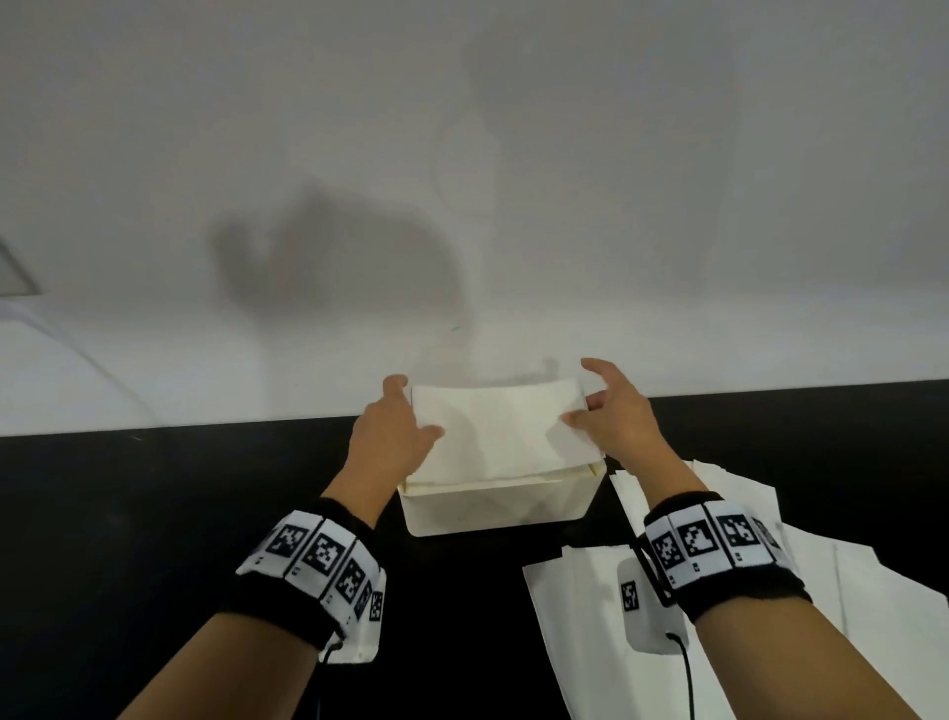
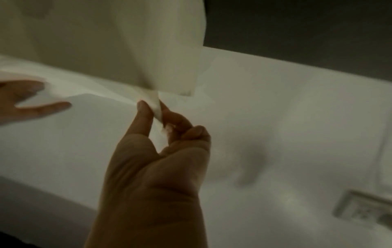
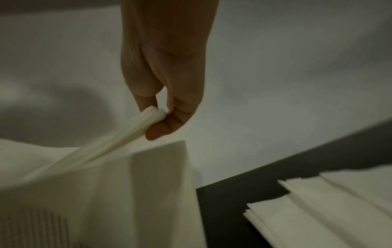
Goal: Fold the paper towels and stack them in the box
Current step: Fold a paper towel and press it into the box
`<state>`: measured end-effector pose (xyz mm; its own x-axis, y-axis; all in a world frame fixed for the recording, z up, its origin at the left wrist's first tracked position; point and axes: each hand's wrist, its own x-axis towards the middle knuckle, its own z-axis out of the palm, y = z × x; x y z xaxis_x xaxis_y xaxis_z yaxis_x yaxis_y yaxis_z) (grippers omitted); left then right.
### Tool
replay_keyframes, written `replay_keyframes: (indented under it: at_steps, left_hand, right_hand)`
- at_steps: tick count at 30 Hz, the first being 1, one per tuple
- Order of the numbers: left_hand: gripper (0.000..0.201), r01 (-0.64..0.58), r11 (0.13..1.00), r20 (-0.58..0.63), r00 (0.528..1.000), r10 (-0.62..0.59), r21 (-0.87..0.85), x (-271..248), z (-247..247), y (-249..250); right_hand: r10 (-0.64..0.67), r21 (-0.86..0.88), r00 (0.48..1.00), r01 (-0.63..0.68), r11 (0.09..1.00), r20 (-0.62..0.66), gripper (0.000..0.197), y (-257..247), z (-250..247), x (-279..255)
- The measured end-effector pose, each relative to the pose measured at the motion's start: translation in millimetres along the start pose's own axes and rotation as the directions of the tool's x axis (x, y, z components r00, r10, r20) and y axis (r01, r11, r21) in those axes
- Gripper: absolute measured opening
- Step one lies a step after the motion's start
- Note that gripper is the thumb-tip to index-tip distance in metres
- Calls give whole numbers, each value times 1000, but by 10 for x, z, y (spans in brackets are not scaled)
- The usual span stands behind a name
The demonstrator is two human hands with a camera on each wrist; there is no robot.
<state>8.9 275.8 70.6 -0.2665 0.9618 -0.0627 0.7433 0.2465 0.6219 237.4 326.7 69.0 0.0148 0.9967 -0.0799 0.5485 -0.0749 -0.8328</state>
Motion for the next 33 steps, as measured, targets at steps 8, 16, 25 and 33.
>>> replay_keyframes:
  at_steps: [8, 16, 25, 33]
  left_hand:
    - [44, -223, 624, 72, 963, 258, 749, -37, 253, -134]
    - [26, -241, 461, 170, 967, 190, 854, 12, 276, -127]
    - [26, -187, 466, 120, 978, 169, 865, 3, 275, -43]
    - [29, -243, 835, -113, 934, 338, 494, -467, 187, 227]
  right_hand:
    - [-38, -569, 989, 115, 814, 145, 39, 11, 259, 17]
    - [21, -821, 973, 184, 541, 232, 23, 28, 459, 62]
    - [-86, -936, 960, 278, 217, 265, 27, -73, 414, -91]
    - [-19, -320, 995, 51, 946, 101, 27, -159, -552, -508]
